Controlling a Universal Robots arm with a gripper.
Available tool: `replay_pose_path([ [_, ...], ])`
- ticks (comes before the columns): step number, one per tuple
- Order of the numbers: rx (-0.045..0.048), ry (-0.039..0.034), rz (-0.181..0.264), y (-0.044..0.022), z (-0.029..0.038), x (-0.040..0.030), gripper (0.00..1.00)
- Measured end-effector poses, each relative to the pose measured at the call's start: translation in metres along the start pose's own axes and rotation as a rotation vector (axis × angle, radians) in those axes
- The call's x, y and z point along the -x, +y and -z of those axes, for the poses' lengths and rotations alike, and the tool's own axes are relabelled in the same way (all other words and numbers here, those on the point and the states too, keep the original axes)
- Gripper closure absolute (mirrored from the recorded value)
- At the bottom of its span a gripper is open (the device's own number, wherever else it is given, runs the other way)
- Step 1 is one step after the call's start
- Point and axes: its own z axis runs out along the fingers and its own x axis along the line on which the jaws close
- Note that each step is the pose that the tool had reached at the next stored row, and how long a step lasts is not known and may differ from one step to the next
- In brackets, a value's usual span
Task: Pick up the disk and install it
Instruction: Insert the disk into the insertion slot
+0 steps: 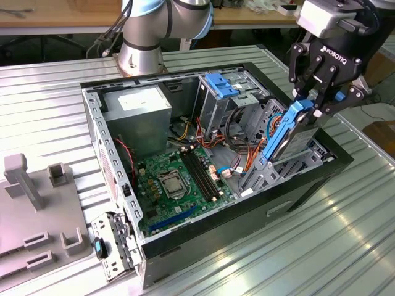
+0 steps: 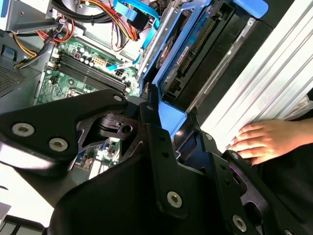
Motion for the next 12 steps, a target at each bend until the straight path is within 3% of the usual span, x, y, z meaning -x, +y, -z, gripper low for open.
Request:
replay_pose_path([
  [12, 0.0000, 0.0001, 0.000, 0.0005, -0.0072, 0.0003, 0.63],
])
